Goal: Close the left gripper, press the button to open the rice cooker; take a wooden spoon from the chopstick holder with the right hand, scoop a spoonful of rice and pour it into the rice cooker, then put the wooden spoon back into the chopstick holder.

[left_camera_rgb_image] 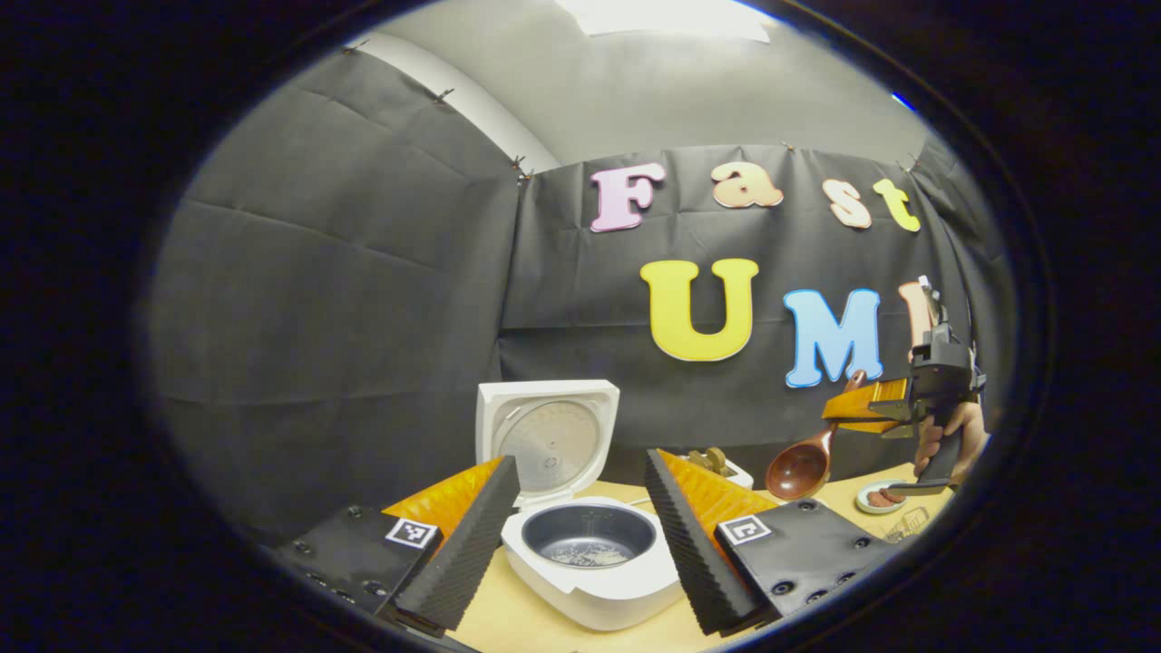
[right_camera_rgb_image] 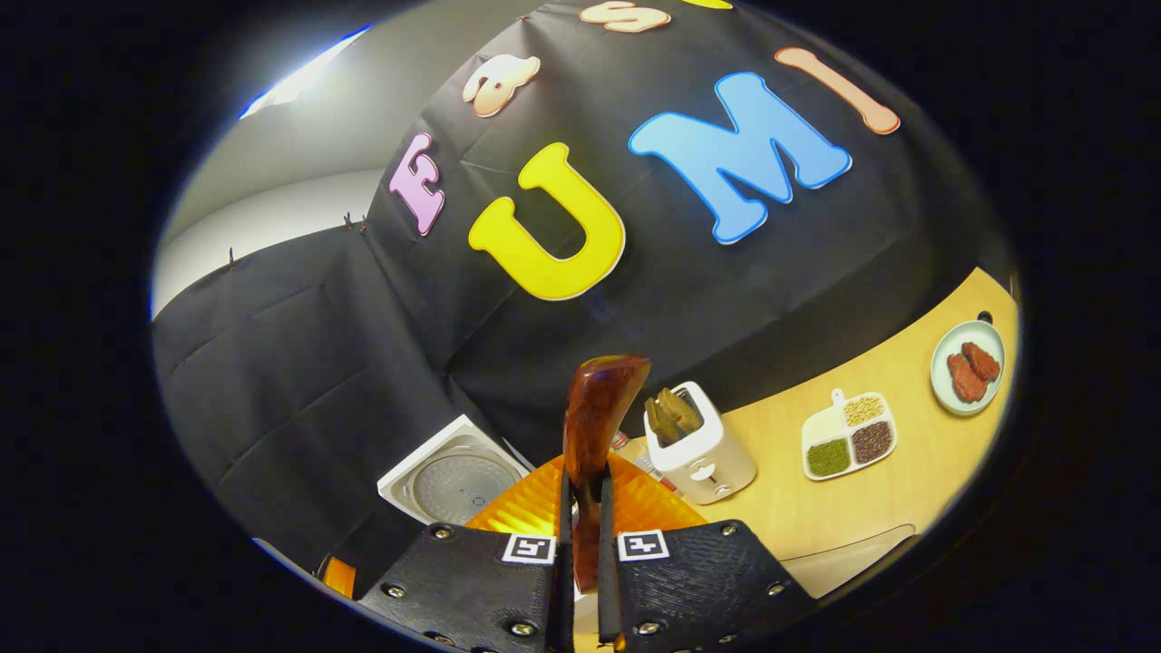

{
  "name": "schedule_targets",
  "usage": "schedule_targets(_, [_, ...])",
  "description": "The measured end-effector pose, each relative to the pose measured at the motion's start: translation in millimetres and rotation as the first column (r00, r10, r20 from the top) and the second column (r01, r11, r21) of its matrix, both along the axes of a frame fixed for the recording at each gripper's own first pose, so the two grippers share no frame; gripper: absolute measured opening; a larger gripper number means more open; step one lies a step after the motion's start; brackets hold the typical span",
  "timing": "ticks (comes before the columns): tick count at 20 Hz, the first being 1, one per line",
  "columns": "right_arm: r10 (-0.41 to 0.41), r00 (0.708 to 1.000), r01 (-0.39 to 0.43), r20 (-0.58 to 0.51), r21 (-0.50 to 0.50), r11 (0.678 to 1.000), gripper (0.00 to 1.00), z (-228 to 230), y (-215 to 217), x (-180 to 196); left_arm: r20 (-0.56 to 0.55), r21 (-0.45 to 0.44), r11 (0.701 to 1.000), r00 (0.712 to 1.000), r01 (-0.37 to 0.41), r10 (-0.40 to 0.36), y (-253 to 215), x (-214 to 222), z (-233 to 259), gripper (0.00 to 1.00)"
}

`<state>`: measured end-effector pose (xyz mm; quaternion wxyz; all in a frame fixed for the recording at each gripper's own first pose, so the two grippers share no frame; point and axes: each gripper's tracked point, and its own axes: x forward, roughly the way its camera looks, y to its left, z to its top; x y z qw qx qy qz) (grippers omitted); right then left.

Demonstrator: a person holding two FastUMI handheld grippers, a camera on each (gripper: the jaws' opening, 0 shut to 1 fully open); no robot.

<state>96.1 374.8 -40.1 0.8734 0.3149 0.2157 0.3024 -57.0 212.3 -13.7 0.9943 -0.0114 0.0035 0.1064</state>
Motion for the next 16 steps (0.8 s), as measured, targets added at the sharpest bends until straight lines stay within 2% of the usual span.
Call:
schedule_targets(2, [-0.042,0.999,0.043,0.018,-0.024,0.999,0.11,1.4,-27.7,-1.6,0.007,-0.005,1.000,1.000,0.025,-0.025,-15.1,8.2,3.5,0.97])
schedule_targets(7, [-0.144,0.988,0.147,0.047,-0.078,0.986,0.11,-0.4,-99.6,2.4,0.022,-0.031,0.997,0.997,0.075,-0.074,-52.3,23.1,9.7,0.99])
schedule_targets(8, [-0.164,0.985,0.169,0.056,-0.089,0.982,0.11,-1.5,-113.3,1.5,0.021,-0.028,0.996,0.996,0.084,-0.083,-59.3,26.2,8.9,0.97])
schedule_targets(9, [-0.186,0.981,0.192,0.063,-0.102,0.976,0.11,-2.4,-127.4,1.6,0.021,-0.025,0.996,0.996,0.091,-0.091,-65.9,29.0,9.3,0.99])
schedule_targets(12, [-0.241,0.967,0.251,0.084,-0.140,0.958,0.11,-7.1,-166.7,3.1,0.028,-0.024,0.993,0.993,0.119,-0.118,-86.0,37.2,12.3,0.97])
schedule_targets(15, [-0.281,0.955,0.293,0.089,-0.173,0.940,0.11,-14.4,-201.1,-2.3,0.032,-0.024,0.990,0.989,0.142,-0.142,-104.0,44.0,14.8,0.99])
schedule_targets(16, [-0.293,0.952,0.305,0.091,-0.185,0.934,0.11,-17.2,-212.4,-3.8,0.032,-0.020,0.989,0.989,0.148,-0.147,-108.2,44.7,15.8,0.97])
